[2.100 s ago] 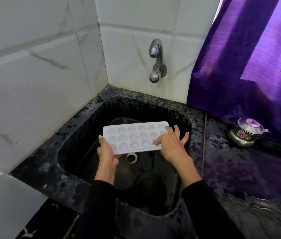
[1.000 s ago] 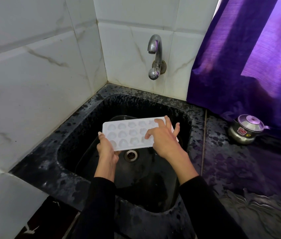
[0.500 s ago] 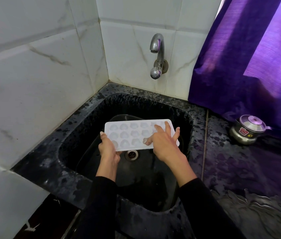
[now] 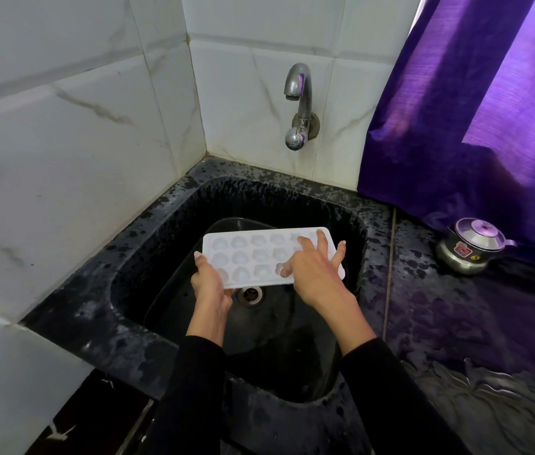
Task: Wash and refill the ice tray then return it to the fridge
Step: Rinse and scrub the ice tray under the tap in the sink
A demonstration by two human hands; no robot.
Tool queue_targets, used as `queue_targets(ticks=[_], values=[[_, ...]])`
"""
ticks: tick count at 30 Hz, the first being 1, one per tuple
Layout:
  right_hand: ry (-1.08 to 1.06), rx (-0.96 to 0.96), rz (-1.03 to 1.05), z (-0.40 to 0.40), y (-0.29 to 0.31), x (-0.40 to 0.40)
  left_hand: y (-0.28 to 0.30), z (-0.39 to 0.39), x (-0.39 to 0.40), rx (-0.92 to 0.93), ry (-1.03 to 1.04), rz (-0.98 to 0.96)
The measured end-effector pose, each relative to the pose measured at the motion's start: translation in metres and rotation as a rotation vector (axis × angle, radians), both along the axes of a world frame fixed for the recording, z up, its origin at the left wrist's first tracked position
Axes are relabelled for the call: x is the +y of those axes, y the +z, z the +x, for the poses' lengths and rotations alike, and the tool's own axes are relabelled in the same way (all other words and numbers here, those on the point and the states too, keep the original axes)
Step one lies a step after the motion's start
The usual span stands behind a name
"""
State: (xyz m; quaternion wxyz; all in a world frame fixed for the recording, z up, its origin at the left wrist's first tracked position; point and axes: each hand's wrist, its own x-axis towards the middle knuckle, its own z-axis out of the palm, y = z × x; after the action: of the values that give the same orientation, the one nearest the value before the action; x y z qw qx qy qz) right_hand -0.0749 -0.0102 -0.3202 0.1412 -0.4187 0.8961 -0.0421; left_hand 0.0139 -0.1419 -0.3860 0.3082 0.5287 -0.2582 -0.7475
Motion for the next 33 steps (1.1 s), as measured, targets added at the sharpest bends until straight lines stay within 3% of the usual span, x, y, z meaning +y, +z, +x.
queue_targets(ticks=[15,22,33], values=[[0.004,0.016,-0.028,0.002,-0.004,-0.002,0.000,0.000,0.000,-0.002,-0.001,-0.013],[0.043,0.017,-0.196,0.003,-0.006,-0.005,0.000,-0.004,0.003,0.002,0.002,-0.017],[0.116,0.003,-0.073,0.015,-0.008,-0.010,-0.002,-0.006,0.004,-0.026,0.005,-0.025]])
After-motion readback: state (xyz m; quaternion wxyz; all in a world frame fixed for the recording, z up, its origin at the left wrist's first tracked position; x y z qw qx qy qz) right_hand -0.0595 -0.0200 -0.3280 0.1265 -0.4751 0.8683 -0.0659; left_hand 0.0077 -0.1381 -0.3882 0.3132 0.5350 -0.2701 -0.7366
